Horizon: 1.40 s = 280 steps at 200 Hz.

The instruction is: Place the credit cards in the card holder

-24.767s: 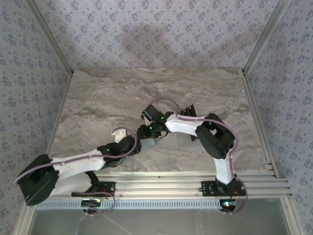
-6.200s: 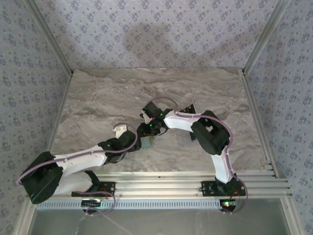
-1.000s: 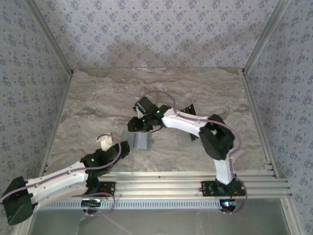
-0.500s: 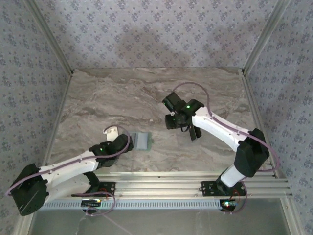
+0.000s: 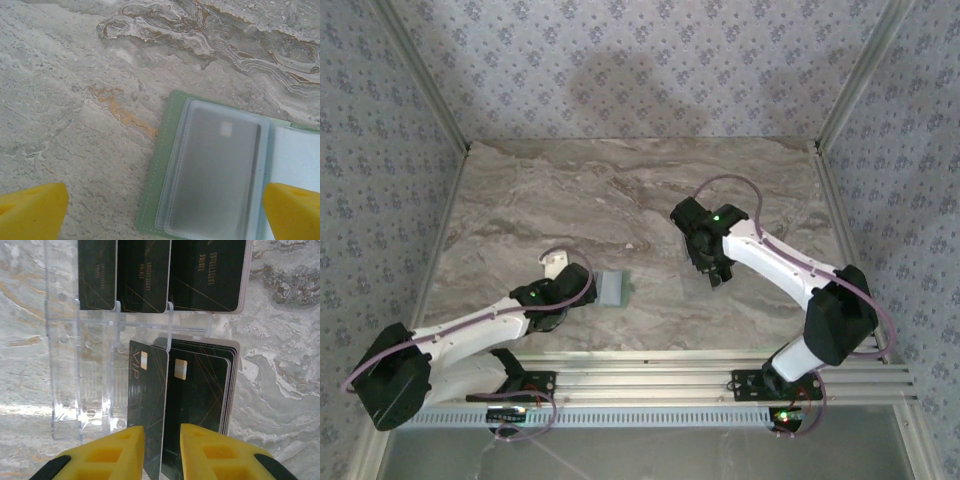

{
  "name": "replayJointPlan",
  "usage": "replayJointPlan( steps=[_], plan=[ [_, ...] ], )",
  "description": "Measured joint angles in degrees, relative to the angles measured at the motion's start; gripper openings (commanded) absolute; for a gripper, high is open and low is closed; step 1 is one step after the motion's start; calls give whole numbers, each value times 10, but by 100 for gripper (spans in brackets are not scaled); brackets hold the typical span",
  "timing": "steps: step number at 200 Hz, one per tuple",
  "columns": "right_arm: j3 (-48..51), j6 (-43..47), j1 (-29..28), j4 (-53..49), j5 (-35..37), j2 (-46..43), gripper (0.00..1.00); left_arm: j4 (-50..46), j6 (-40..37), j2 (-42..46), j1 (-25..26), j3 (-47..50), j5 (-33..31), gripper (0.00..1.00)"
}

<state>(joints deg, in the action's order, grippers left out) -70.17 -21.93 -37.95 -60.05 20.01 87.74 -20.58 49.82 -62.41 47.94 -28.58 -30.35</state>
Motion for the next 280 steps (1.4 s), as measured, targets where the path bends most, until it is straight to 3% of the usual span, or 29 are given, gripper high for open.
replayJointPlan(
  steps=[53,154,233,280],
  plan=[
    [10,6,8,7,-2,24,25,0,-6,-4,-3,-1,4,100],
    [28,10,18,33,-30,24,13,0,-8,-8,-3,-2,6,100],
    [29,10,39,48,-83,14,0,0,-8,-11,-3,-6,10,100],
    [28,10,45,50,-118,-11,0,-1,-8,-11,-6,-10,10,100]
  ],
)
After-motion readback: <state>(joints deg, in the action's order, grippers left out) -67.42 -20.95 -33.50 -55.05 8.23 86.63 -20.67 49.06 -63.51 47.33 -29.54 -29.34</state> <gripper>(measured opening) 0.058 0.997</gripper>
